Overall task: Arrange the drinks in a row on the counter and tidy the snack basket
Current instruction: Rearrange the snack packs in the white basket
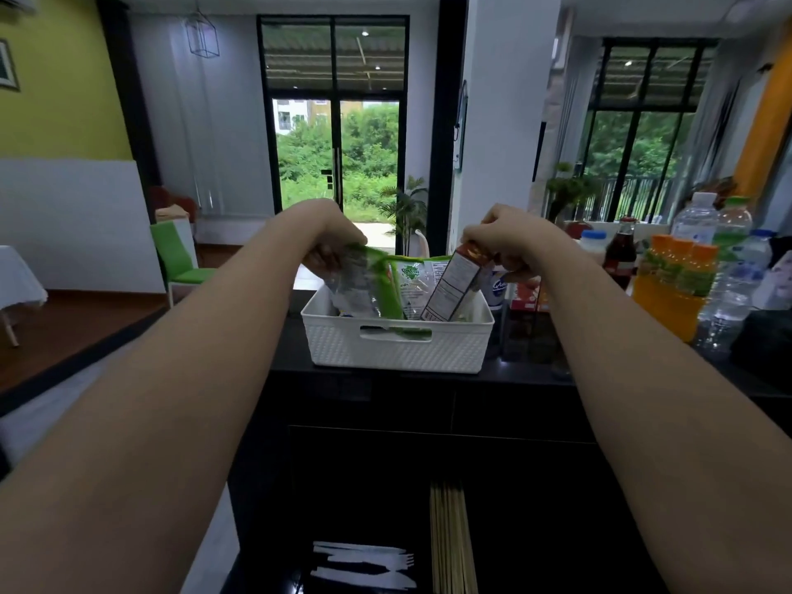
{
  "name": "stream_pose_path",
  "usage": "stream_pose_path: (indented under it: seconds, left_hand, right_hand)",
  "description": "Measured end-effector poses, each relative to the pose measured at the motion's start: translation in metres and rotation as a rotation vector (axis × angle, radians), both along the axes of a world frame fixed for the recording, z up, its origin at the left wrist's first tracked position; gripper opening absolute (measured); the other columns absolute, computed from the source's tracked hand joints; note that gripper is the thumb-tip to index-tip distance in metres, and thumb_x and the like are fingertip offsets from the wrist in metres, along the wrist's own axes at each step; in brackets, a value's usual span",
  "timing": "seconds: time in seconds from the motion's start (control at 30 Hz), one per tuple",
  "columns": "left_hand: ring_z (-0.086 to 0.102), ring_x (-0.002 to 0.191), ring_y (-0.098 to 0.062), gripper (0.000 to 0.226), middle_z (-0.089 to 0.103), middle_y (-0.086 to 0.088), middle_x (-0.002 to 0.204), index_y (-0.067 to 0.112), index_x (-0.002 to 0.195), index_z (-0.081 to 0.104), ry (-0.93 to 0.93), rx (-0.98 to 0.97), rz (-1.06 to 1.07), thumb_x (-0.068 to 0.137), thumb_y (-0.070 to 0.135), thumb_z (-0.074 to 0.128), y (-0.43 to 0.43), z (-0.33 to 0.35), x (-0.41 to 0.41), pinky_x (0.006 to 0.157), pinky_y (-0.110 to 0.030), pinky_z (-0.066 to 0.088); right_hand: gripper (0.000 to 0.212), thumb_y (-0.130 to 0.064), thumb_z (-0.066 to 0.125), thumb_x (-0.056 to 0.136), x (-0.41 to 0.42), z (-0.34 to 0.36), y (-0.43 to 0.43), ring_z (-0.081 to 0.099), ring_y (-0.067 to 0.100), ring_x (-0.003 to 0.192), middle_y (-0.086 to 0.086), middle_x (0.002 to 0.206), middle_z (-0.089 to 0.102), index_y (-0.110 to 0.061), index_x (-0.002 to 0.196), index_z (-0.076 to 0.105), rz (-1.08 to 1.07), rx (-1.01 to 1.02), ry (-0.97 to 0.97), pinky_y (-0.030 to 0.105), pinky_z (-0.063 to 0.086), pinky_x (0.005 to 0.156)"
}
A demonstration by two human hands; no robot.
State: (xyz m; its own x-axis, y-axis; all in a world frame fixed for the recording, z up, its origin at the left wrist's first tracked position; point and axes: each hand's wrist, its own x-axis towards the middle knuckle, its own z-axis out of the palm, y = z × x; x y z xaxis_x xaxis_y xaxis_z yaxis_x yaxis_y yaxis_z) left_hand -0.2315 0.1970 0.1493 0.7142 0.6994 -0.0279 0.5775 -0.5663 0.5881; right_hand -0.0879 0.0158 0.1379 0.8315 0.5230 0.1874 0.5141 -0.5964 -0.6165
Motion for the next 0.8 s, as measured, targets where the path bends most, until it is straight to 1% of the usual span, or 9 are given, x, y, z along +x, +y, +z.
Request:
stream_pose_path:
  seconds: [0.13, 0.27, 0.37, 0.4, 0.47, 0.53, 0.63, 0.73, 0.8]
  left_hand:
    - [0.058, 0.055, -0.024, 0.047, 0.062, -0.016, 0.068, -0.003, 0.07, 0.057, 0.064, -0.047, 0.009, 0.097, 0.036, 0.053, -0.003, -0.007, 0.008, 0.071, -0.035, 0.054]
    - [0.06, 0.052, -0.021, 0.05, 0.064, -0.012, 0.051, -0.005, 0.074, 0.06, 0.163, -0.11, 0.007, 0.097, 0.038, 0.052, -0.003, -0.017, 0.022, 0.073, -0.032, 0.054]
    - [0.063, 0.056, -0.022, 0.057, 0.066, -0.013, 0.056, -0.009, 0.098, 0.059, 0.166, -0.124, -0.003, 0.095, 0.047, 0.051, 0.003, -0.025, 0.031, 0.077, -0.034, 0.054]
    - [0.063, 0.06, -0.022, 0.061, 0.068, -0.014, 0.063, -0.008, 0.105, 0.058, 0.15, -0.133, -0.013, 0.092, 0.051, 0.053, 0.008, -0.026, 0.034, 0.076, -0.035, 0.055]
    - [0.064, 0.062, -0.023, 0.064, 0.069, -0.014, 0.072, -0.004, 0.109, 0.054, 0.122, -0.177, -0.055, 0.087, 0.056, 0.056, 0.019, -0.027, 0.037, 0.063, -0.034, 0.059]
    - [0.061, 0.06, -0.02, 0.06, 0.068, -0.013, 0.077, 0.001, 0.111, 0.055, 0.113, -0.2, -0.139, 0.085, 0.055, 0.06, 0.031, -0.027, 0.033, 0.055, -0.029, 0.056]
    - [0.052, 0.083, -0.017, 0.04, 0.061, -0.005, 0.104, 0.022, 0.107, 0.067, 0.109, -0.016, -0.275, 0.08, 0.051, 0.068, 0.047, -0.029, 0.027, 0.066, -0.029, 0.045]
    - [0.046, 0.105, -0.02, 0.035, 0.053, -0.002, 0.122, 0.031, 0.105, 0.068, 0.056, 0.176, -0.312, 0.076, 0.048, 0.074, 0.058, -0.036, 0.028, 0.083, -0.033, 0.039]
    - [0.038, 0.118, -0.027, 0.042, 0.048, -0.005, 0.123, 0.037, 0.109, 0.066, 0.067, 0.37, -0.271, 0.073, 0.059, 0.071, 0.061, -0.043, 0.03, 0.097, -0.041, 0.036]
  right_hand:
    - [0.03, -0.04, 0.053, 0.091, 0.0, -0.001, 0.005, 0.051, 0.019, 0.058, 0.009, 0.074, 0.053, -0.01, 0.091, 0.052, -0.04, -0.094, 0.006, 0.032, 0.053, 0.053]
    - [0.034, -0.039, 0.051, 0.093, 0.001, -0.006, 0.018, 0.054, 0.022, 0.06, 0.01, 0.072, 0.054, -0.005, 0.086, 0.055, -0.041, -0.226, 0.044, 0.033, 0.053, 0.062]
    - [0.034, -0.039, 0.055, 0.093, 0.005, -0.016, 0.031, 0.051, 0.018, 0.059, 0.008, 0.074, 0.056, -0.007, 0.084, 0.055, -0.009, -0.337, 0.042, 0.03, 0.05, 0.065]
    - [0.036, -0.042, 0.056, 0.093, 0.007, -0.02, 0.035, 0.052, 0.017, 0.06, 0.007, 0.075, 0.056, -0.007, 0.083, 0.054, -0.001, -0.366, 0.037, 0.029, 0.05, 0.065]
    - [0.049, -0.053, 0.055, 0.091, 0.011, -0.023, 0.038, 0.054, 0.018, 0.063, 0.009, 0.08, 0.057, -0.005, 0.088, 0.053, -0.006, -0.408, 0.053, 0.028, 0.054, 0.063]
    - [0.061, -0.065, 0.057, 0.083, 0.016, -0.021, 0.035, 0.058, 0.02, 0.069, 0.008, 0.083, 0.059, -0.005, 0.095, 0.055, 0.017, -0.377, 0.163, 0.033, 0.058, 0.062]
    - [0.072, -0.075, 0.062, 0.069, 0.021, -0.015, 0.023, 0.057, 0.021, 0.081, 0.005, 0.096, 0.059, -0.015, 0.109, 0.058, 0.151, -0.391, 0.338, 0.034, 0.058, 0.055]
    - [0.087, -0.068, 0.073, 0.057, 0.031, -0.018, 0.013, 0.055, 0.021, 0.099, 0.004, 0.12, 0.055, -0.026, 0.129, 0.05, 0.288, -0.442, 0.312, 0.044, 0.057, 0.079]
    - [0.105, -0.064, 0.076, 0.05, 0.036, -0.02, 0.009, 0.05, 0.023, 0.11, 0.002, 0.134, 0.045, -0.032, 0.142, 0.037, 0.321, -0.423, 0.273, 0.042, 0.054, 0.084]
